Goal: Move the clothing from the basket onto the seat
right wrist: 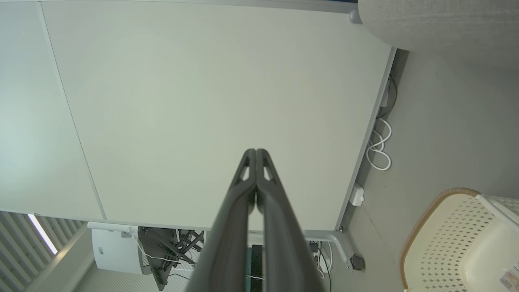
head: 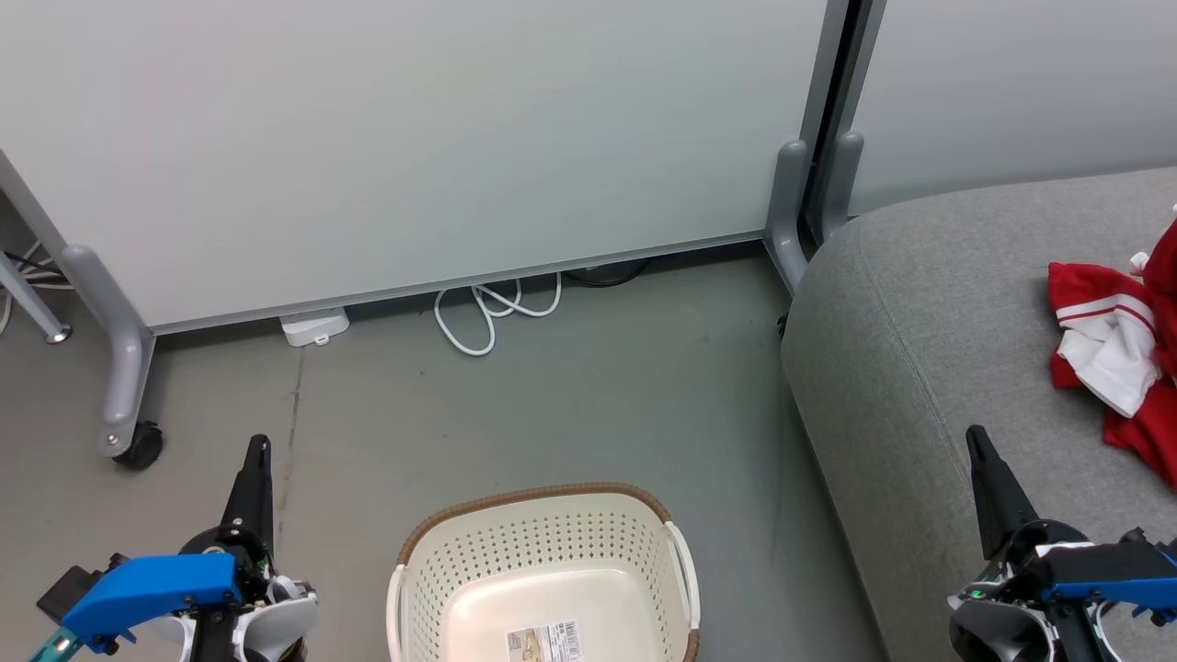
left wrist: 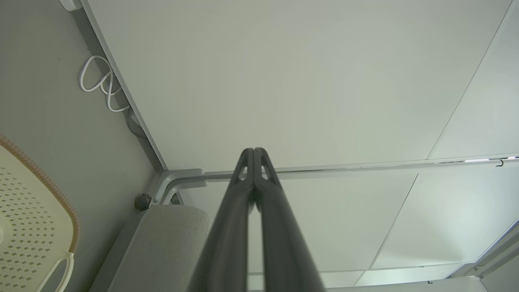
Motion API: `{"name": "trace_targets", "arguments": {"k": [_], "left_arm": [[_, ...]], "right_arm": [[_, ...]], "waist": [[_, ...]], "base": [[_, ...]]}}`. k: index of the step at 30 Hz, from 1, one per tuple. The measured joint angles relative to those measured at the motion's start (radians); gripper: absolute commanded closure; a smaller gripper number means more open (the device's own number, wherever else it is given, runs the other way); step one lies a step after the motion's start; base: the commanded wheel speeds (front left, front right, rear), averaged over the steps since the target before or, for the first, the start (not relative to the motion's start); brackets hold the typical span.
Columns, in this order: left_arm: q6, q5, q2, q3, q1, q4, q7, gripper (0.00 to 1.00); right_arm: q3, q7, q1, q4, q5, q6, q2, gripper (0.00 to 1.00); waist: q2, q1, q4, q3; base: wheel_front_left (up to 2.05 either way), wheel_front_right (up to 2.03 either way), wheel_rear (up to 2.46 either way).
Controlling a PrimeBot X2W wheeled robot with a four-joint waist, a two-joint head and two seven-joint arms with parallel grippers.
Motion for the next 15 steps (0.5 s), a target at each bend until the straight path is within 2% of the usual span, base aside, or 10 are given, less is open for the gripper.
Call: {"name": "trace_targets", "arguments": {"k": [15], "left_arm": [[0.0,-0.047,-0.001,0.008,-0.007,-0.007,0.013,1.0]], "right_arm": [[-0.005,0.007,-0.002,-0.004,0.054,0.0,0.0,1.0]], "waist": [[0.0,0.0,-0.003,0.001]], "base": [[0.0,0.0,0.0]]}}
